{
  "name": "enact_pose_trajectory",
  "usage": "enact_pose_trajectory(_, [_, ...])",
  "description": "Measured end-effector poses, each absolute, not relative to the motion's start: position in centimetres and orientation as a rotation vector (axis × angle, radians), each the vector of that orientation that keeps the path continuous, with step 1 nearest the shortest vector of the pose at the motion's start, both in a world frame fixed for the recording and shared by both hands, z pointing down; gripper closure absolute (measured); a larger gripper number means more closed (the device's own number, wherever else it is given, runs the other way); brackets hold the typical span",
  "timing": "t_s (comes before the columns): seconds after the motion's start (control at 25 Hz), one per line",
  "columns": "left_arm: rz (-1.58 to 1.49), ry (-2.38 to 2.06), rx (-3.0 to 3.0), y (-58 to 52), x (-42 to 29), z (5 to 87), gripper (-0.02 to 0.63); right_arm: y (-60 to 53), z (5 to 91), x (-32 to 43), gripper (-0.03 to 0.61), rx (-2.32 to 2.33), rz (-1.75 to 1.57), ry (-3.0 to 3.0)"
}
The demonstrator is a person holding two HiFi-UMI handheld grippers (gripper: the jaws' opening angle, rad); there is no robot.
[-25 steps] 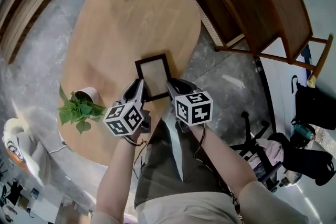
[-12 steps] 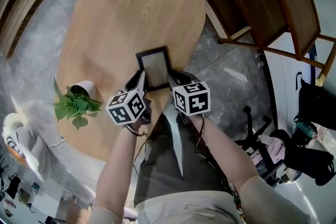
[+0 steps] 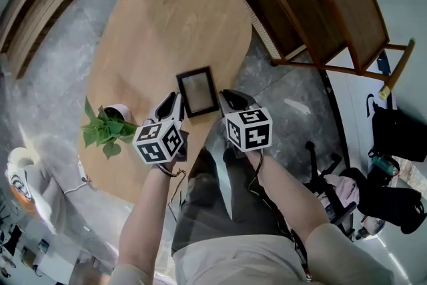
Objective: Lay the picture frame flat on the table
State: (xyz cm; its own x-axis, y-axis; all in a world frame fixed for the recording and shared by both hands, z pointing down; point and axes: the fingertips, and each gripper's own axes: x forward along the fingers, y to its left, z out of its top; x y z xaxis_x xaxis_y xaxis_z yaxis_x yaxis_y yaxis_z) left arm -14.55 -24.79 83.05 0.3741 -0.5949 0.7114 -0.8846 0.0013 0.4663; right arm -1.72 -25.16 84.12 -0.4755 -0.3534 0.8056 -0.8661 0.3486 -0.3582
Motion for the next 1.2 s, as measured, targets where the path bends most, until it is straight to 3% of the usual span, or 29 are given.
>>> enact_pose_trajectory(0.68, [0.366,-1.361,2.090,-25.7,-12.5,53.2,0.589,-26.9,52.5,-0.3,0.574,1.176,0.882,-2.362])
enact_pose_trajectory(1.2, [0.295,-1.438,2.325,-20.2,-11.3,35.6,0.589,-21.3,34.7,0.1,0.577,1.126,0.657,-2.599])
